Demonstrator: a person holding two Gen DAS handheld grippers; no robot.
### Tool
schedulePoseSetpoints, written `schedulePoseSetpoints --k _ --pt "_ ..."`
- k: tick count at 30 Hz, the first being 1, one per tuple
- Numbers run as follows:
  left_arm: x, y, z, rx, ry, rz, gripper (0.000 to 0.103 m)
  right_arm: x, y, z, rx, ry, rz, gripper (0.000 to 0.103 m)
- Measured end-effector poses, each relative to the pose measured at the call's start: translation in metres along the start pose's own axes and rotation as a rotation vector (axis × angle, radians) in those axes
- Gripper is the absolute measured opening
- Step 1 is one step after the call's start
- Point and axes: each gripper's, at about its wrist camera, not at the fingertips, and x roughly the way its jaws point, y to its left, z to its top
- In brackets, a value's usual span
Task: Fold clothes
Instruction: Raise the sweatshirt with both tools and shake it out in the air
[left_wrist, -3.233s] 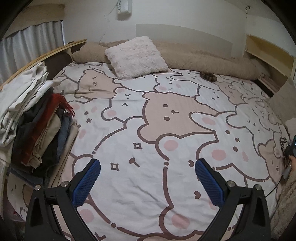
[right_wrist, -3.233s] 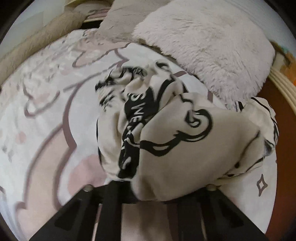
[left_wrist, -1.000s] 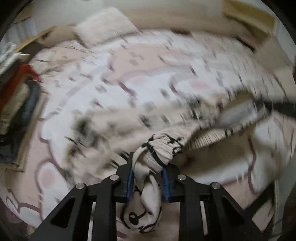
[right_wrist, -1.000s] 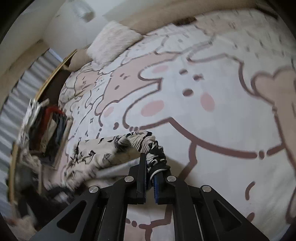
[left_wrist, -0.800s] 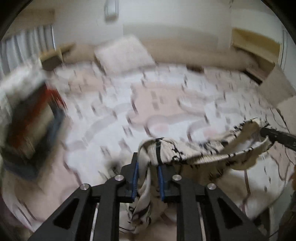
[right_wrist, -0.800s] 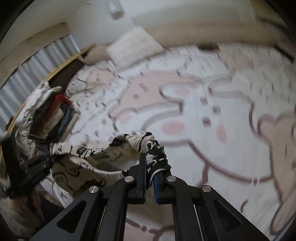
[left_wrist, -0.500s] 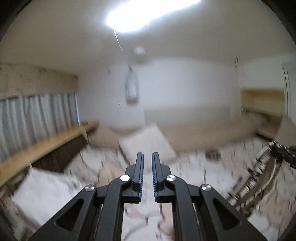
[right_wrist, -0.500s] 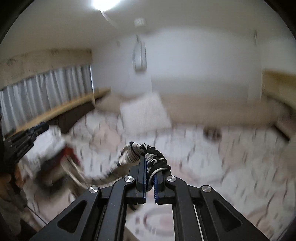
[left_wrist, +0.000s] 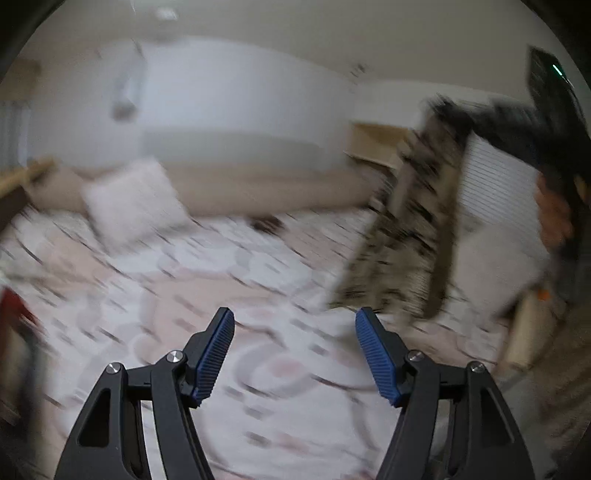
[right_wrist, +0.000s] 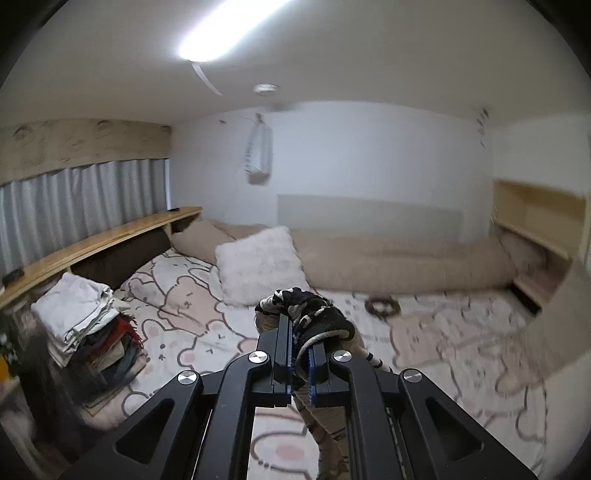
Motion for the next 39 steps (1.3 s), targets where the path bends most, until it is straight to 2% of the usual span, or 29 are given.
schedulePoseSetpoints --k 2,5,8,12,21,24,30,32,33,35,36,37,38,39 --pt "0.007 -0.023 -0.019 -0.004 0.021 -0.063 0.068 -0.005 -0.011 -0.011 0.054 0.027 0.02 0.007" --pt "0.017 -0.047 -0.037 -0.001 0.065 -0.12 0.068 -0.011 -0.011 -0.028 0.099 0.055 0.08 0.007" --pt "0.025 -0.054 -0.044 -0.028 0.086 -0.126 0.068 -0.019 -0.004 -0.044 0.119 0.068 0.149 0.007" --pt "0.014 -0.024 -0.045 -0.135 0.078 -0.121 0.067 -0.025 0.009 -0.051 0.114 0.067 0.21 0.007" --pt "-0.023 0.018 -0.059 -0.249 -0.006 -0.048 0.066 -0.031 0.031 -0.053 0.078 0.067 0.299 0.007" --pt "-0.014 0.014 -0.061 -0.21 0.028 -0.045 0.062 -0.032 0.039 -0.054 0.066 0.067 0.328 0.007" --pt "0.004 -0.008 -0.074 -0.097 0.083 -0.044 0.062 -0.033 0.037 -0.055 0.079 0.076 0.33 0.007" --pt "0.012 -0.009 -0.076 -0.086 0.098 -0.04 0.058 -0.033 0.036 -0.056 0.084 0.079 0.33 0.007" --pt "0.017 -0.009 -0.077 -0.085 0.107 -0.037 0.052 -0.033 0.037 -0.056 0.082 0.081 0.332 0.007" --pt "0.029 -0.007 -0.078 -0.091 0.143 -0.048 0.034 -0.033 0.038 -0.056 0.08 0.08 0.331 0.007" --pt "0.034 -0.006 -0.079 -0.094 0.162 -0.051 0.017 -0.033 0.038 -0.056 0.078 0.077 0.328 0.007" --pt "0.039 -0.005 -0.081 -0.095 0.185 -0.049 0.007 -0.034 0.037 -0.056 0.076 0.074 0.324 0.007" --pt "0.041 -0.004 -0.081 -0.094 0.197 -0.034 0.007 -0.034 0.037 -0.057 0.074 0.071 0.321 0.007" --pt "0.039 0.0 -0.076 -0.087 0.183 0.013 0.007 -0.032 0.035 -0.058 0.076 0.072 0.298 0.007"
